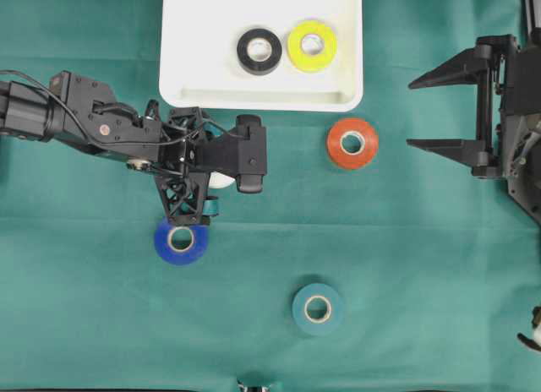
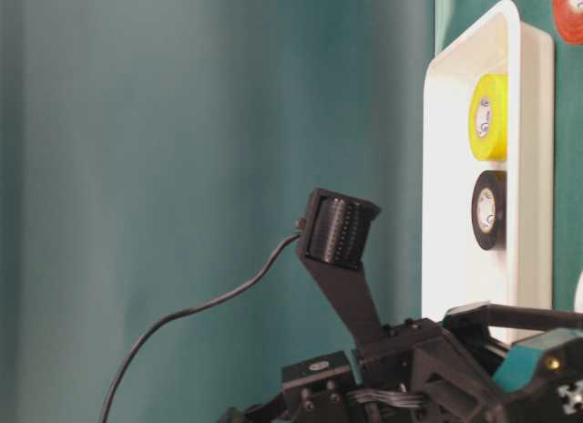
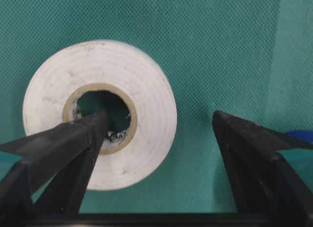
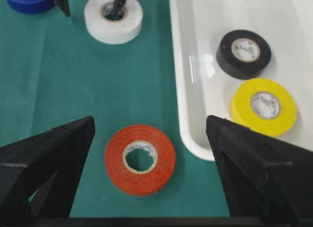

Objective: Pick up the tape from a random location and place it into the white case.
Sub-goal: 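Lower the left gripper and close it on the white tape roll, then lift the white tape roll and carry it toward the white tray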

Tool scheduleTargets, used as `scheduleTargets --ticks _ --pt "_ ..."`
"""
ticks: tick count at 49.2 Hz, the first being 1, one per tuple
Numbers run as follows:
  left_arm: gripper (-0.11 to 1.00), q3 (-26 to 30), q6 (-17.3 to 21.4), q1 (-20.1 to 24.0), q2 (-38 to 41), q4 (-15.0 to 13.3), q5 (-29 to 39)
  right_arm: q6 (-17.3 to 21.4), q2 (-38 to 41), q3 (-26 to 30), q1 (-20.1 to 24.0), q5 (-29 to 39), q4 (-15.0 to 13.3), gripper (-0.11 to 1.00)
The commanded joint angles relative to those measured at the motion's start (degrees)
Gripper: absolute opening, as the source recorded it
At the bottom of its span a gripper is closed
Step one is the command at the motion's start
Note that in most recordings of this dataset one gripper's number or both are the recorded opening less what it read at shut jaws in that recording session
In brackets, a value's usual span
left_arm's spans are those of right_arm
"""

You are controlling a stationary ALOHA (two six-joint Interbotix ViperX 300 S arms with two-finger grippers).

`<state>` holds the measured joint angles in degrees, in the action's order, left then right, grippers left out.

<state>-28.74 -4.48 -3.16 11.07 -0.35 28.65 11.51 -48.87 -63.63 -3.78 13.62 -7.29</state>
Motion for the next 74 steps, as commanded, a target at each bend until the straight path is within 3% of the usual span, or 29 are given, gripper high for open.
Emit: scheduleTargets --ticks 1,29,33,41,44,65,74 --pt "0.97 0.09 -0.09 -0.18 -0.18 0.09 -1.32 -0.09 0.26 0.7 0.0 -0.35 -0.09 0.9" --pt "0.94 -0.26 -0.09 -0.18 0.44 0.0 -2.72 -0.09 0.44 0.7 0.0 -0.53 -0.09 0.9" --pt "0.82 -0.18 -0.09 -0.18 0.53 0.0 -2.55 -0.09 0.44 0.7 0.0 -0.53 -0.09 0.9" --pt "0.36 -0.09 0.09 -0.18 0.44 0.09 -2.37 -0.09 0.53 0.79 0.0 -0.62 -0.09 0.9" --pt "0.26 -0.09 0.09 -0.18 0.44 0.0 -2.37 -0.09 0.53 0.7 0.0 -0.53 -0.09 0.9" --pt "0.26 0.0 0.0 -0.18 -0.35 0.0 -2.11 -0.09 0.62 0.7 0.0 -0.44 -0.09 0.9" --pt "0.26 0.62 -0.09 -0.18 -4.48 0.0 1.58 -0.09 0.7 0.7 0.0 -0.35 -0.09 0.9"
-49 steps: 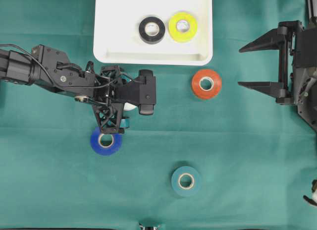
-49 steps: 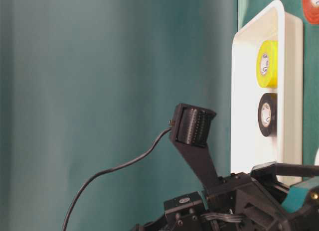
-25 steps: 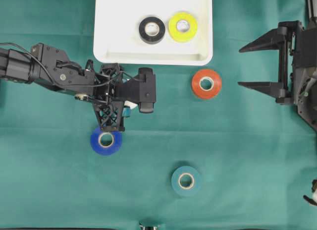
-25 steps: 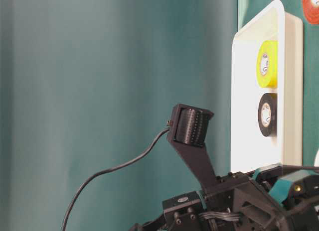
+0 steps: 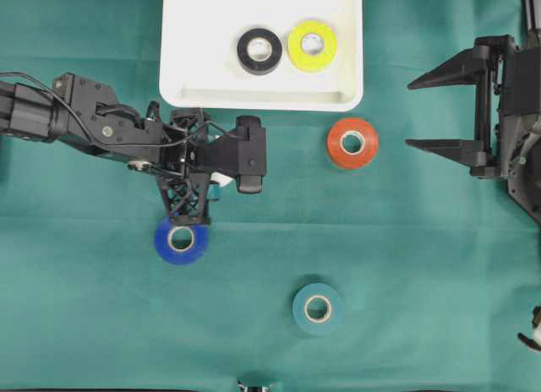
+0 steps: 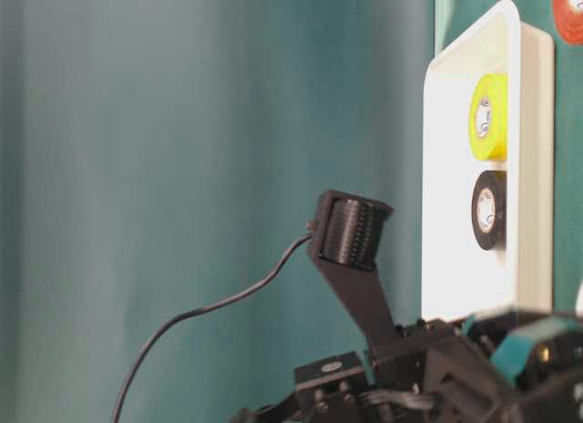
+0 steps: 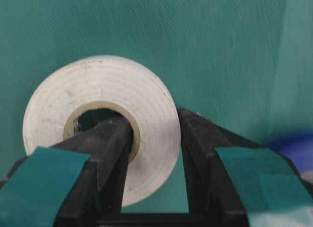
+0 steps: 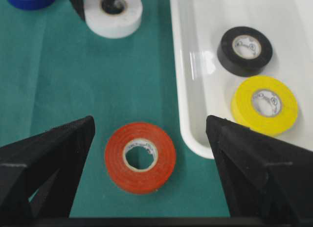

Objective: Pick up the tape from a random location and place it into the white case.
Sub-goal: 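Lift the white tape roll and carry it toward the white tray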

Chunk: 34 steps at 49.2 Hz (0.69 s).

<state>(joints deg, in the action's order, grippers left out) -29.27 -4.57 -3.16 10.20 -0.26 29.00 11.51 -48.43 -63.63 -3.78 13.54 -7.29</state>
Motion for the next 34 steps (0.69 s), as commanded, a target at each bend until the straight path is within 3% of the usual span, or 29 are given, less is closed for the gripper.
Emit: scheduleTargets --ticks 1,34 --pt "0.26 1.41 0.0 -0.18 -4.48 -0.09 2.02 -0.09 0.26 0.79 0.0 -0.26 -0.09 0.9" --pt "0.26 12.39 0.62 -0.18 -18.63 0.44 19.86 -0.09 0.26 0.88 0.0 -0.26 -0.09 0.9"
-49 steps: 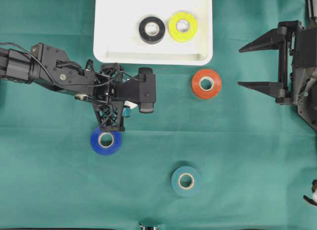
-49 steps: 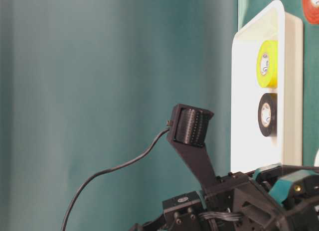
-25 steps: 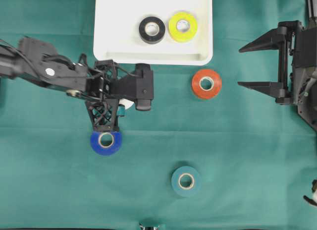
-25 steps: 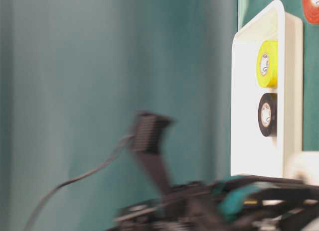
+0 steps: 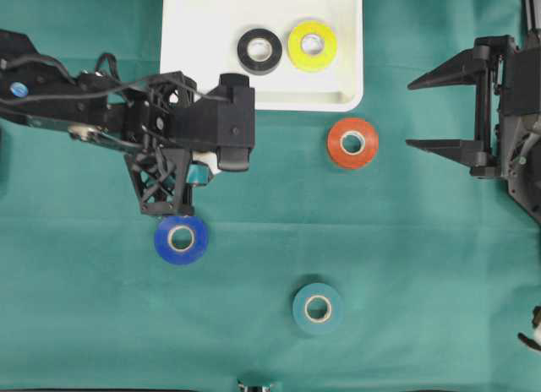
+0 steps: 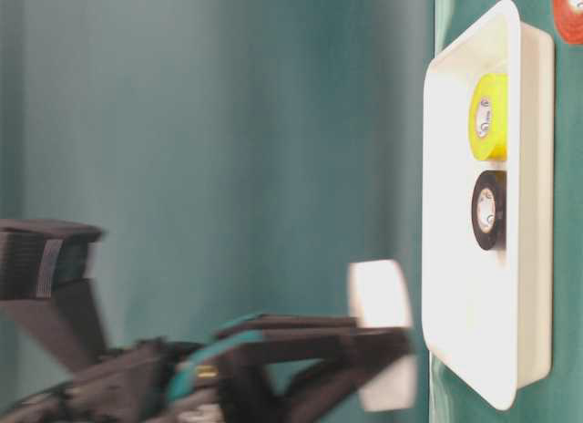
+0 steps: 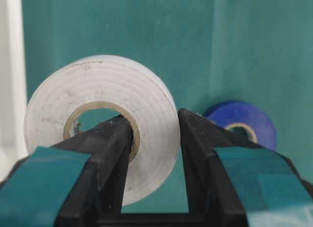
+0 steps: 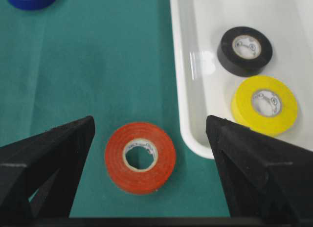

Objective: Pick up the tape from a random location and place it into the white case.
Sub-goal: 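Lift the white tape roll and carry it toward the white tray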

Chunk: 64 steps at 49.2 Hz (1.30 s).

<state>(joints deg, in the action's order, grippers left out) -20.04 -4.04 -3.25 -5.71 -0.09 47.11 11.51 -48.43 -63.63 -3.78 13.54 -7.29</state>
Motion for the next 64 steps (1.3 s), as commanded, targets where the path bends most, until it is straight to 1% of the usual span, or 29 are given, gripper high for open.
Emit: scheduleTargets --ticks 1,13,26,64 --pt "0.26 3.6 0.09 -0.09 -2.99 0.35 2.29 -0.09 0.26 0.88 0.0 -0.26 -0.09 0.9" --pt "0.26 8.61 0.18 -0.09 -6.15 0.62 8.61 0.0 0.26 0.97 0.0 -0.26 0.0 0.9" --pt "0.26 12.92 0.18 0.0 -6.59 0.7 14.15 0.0 0.26 1.05 0.0 -0.18 0.0 0.9" --pt "0.26 12.83 0.09 1.05 -6.68 0.7 14.33 -0.09 0.26 1.05 0.0 0.18 0.0 0.9"
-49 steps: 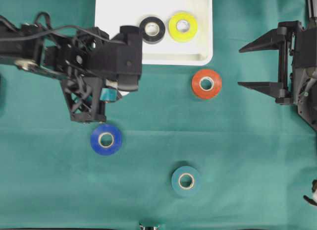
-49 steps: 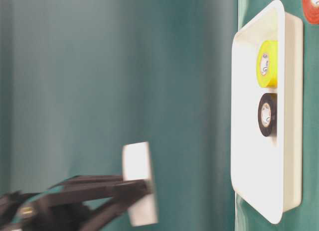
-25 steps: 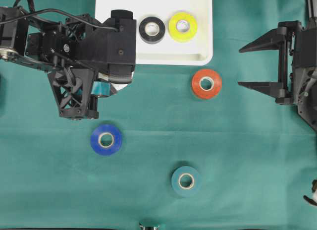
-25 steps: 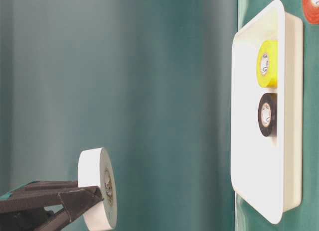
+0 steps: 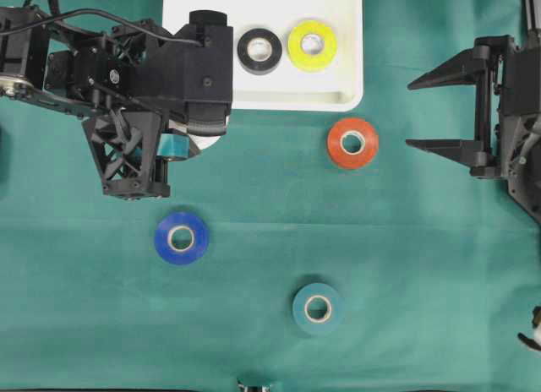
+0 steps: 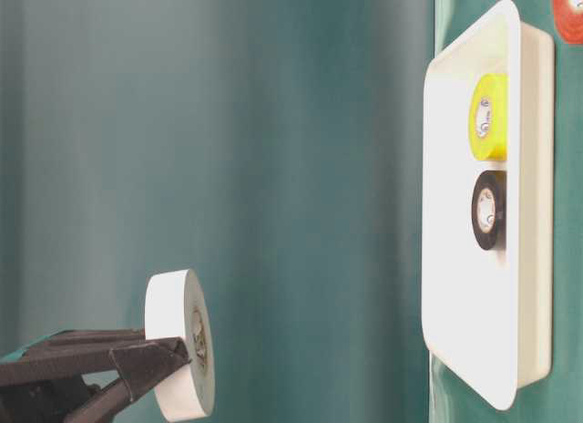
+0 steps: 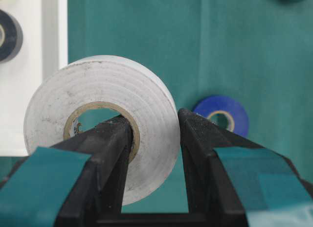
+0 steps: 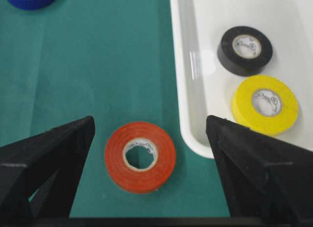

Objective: Pick up the tape from a random location and place it into the white case.
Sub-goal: 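Lift the white tape roll and carry it toward the white tray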

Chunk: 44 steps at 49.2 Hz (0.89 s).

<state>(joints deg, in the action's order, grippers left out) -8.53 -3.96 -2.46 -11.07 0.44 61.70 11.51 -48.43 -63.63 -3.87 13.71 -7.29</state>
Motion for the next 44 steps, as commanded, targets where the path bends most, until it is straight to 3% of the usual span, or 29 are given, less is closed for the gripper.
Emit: scheduleTargets --ticks 1,13,25,44 --pt "0.26 1.32 0.0 0.35 -1.41 0.18 -0.26 -0.09 0.18 1.05 0.09 0.0 0.09 0.9" --pt "0.26 0.62 0.0 3.52 -0.88 0.18 -0.26 -0.09 0.26 1.05 0.09 0.09 0.0 0.9" --pt "0.26 0.35 0.35 10.11 -0.53 0.18 -0.62 -0.09 0.26 1.05 0.09 0.09 -0.09 0.9" --pt "0.26 0.35 4.13 18.98 -0.53 0.09 -1.14 -0.09 0.18 1.05 0.09 0.53 -0.09 0.9"
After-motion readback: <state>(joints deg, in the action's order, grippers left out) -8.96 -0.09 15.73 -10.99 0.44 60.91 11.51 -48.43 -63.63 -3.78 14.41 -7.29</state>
